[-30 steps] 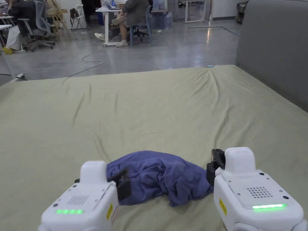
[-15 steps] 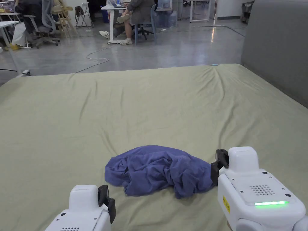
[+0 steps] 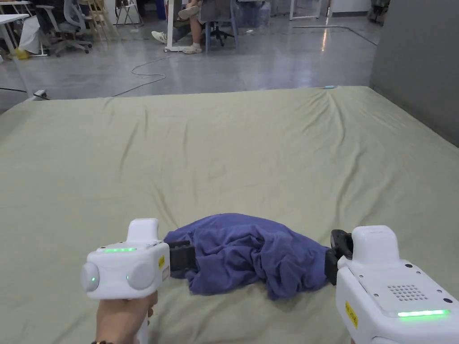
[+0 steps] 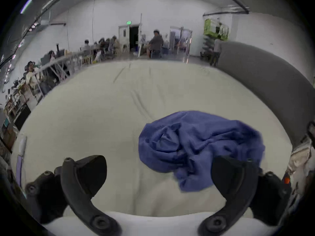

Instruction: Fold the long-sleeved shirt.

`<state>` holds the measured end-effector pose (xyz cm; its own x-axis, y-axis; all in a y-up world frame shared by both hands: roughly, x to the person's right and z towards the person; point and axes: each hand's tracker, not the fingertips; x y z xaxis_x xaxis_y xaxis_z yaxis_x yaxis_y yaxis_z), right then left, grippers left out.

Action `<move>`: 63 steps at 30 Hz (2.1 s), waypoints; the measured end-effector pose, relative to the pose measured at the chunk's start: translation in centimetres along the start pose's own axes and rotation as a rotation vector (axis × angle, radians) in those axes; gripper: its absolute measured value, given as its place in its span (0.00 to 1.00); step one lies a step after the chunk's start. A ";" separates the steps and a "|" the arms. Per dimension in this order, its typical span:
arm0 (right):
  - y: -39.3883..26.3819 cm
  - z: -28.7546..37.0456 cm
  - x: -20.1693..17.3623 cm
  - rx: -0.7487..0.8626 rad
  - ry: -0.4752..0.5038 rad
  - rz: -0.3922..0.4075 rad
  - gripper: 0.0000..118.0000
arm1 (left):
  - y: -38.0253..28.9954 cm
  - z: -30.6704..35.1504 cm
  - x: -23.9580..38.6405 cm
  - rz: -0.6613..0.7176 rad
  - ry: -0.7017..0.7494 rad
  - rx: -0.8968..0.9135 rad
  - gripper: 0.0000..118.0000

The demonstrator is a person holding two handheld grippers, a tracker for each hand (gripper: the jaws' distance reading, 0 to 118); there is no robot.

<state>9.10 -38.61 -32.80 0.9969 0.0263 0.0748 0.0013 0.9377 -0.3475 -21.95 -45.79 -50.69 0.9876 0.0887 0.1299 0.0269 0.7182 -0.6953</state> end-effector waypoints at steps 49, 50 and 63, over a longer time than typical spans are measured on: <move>36.2 -15.0 9.2 0.119 -0.034 0.029 0.01 | 32.2 18.8 -4.1 0.019 -0.118 0.614 0.00; 37.9 -14.7 9.1 0.130 -0.038 0.033 0.01 | 33.6 19.6 -4.3 0.034 -0.105 0.655 0.00; 39.4 -15.3 6.9 0.189 -0.024 0.056 0.01 | 35.8 21.1 -5.1 0.064 -0.079 0.670 0.00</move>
<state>17.27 -6.77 -60.32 0.9928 0.0862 0.0835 -0.0710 0.9828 -0.1703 -29.29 -5.92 -61.34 0.9692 0.1768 0.1717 -0.1578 0.9803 -0.1187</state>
